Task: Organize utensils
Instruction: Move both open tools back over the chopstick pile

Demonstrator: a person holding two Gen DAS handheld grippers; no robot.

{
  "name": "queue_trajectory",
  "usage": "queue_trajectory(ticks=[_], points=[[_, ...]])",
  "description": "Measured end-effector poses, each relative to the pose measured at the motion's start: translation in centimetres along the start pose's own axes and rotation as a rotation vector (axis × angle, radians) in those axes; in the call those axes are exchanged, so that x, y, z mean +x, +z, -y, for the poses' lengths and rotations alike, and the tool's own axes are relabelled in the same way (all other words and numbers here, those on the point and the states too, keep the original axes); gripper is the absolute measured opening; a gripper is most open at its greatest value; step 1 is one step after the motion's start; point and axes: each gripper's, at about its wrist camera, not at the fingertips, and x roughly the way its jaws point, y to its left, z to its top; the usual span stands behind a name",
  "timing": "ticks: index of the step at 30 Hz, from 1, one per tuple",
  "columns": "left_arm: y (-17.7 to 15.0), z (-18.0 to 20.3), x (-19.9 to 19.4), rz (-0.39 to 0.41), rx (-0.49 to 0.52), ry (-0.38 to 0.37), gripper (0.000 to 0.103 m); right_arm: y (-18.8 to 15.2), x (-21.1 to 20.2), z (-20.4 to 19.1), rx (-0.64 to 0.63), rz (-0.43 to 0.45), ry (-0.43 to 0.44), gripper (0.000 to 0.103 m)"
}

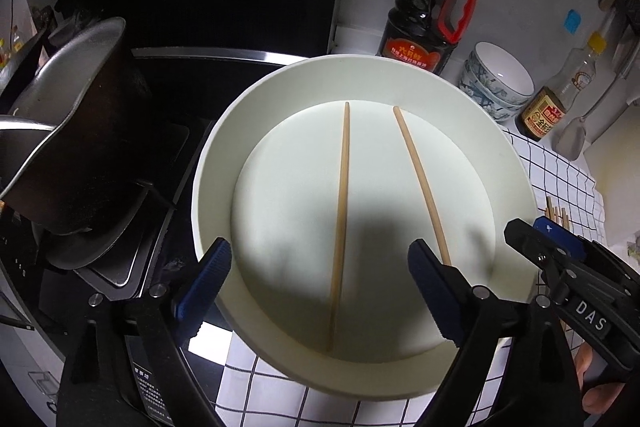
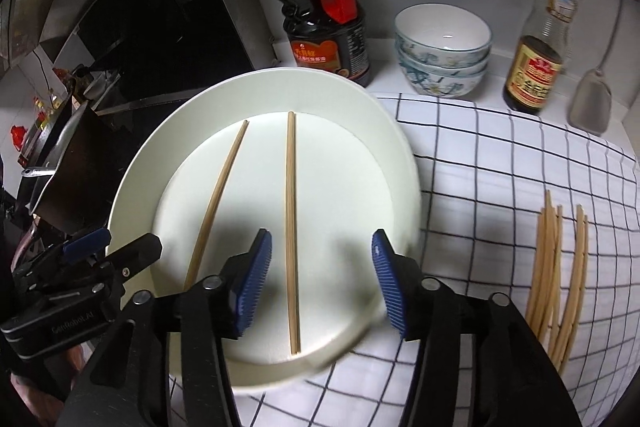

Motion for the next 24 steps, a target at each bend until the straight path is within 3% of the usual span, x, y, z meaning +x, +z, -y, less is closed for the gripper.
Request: queue_trajectory(ticks=[15, 24], points=[[-2.1, 4.2, -2.2, 0.024, 0.096, -0.068, 0.093, -6.5, -5.0, 5.1, 0.115, 0.024, -0.083, 0.059], [-4.6, 10.1, -2.7, 0.047, 0.209, -0.135, 0.095, -10.2, -7.9, 10.0, 0.201, 0.03, -0.179, 0.06]])
